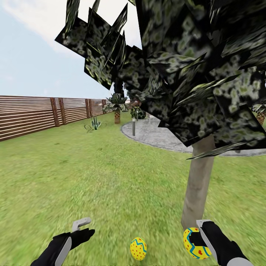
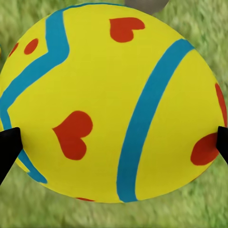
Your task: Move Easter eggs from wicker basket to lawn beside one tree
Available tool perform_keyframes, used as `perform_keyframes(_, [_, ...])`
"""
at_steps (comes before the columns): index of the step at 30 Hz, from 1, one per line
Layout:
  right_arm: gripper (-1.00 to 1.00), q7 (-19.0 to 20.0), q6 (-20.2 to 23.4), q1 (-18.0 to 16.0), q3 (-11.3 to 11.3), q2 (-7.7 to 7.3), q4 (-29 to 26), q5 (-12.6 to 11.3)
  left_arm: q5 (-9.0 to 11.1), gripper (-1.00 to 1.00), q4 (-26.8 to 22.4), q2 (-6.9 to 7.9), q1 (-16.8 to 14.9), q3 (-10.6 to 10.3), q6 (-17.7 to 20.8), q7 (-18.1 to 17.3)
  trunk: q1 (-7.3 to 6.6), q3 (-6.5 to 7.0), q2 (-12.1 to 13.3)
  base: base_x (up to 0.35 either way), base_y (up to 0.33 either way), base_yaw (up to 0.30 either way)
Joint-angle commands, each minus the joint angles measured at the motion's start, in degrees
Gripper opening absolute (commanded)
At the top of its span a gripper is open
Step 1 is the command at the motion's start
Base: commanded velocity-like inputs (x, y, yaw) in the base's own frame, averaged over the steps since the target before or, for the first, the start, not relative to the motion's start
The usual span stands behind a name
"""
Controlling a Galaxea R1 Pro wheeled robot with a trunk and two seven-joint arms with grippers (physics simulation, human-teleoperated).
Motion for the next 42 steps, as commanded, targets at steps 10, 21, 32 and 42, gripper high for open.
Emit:
perform_keyframes(10, [-1.00,-0.16,0.27,-0.03,0.03,-0.05,-0.08,-0.08,0.20,1.00,-0.07,-0.03,-0.03,0.19,0.45,-0.21,2.20,-1.87,-4.06,0.000,0.000,0.000])
perform_keyframes(21, [-1.00,-0.16,0.27,-0.03,0.03,-0.06,-0.08,-0.08,0.20,1.00,-0.07,-0.02,-0.03,0.19,0.46,-0.21,4.61,-3.84,-8.47,0.000,0.000,0.000])
perform_keyframes(32, [-1.00,-0.16,0.27,-0.03,0.03,0.02,-0.08,-0.08,0.20,1.00,-0.07,-0.10,-0.03,0.19,0.46,-0.21,7.03,-5.82,-12.88,0.000,0.000,0.000])
perform_keyframes(42, [-1.00,-0.16,0.27,-0.03,0.03,0.03,0.34,-0.16,0.20,1.00,-0.07,-0.12,-0.03,0.19,0.46,-0.21,9.23,-7.61,-16.89,0.000,0.000,0.000])
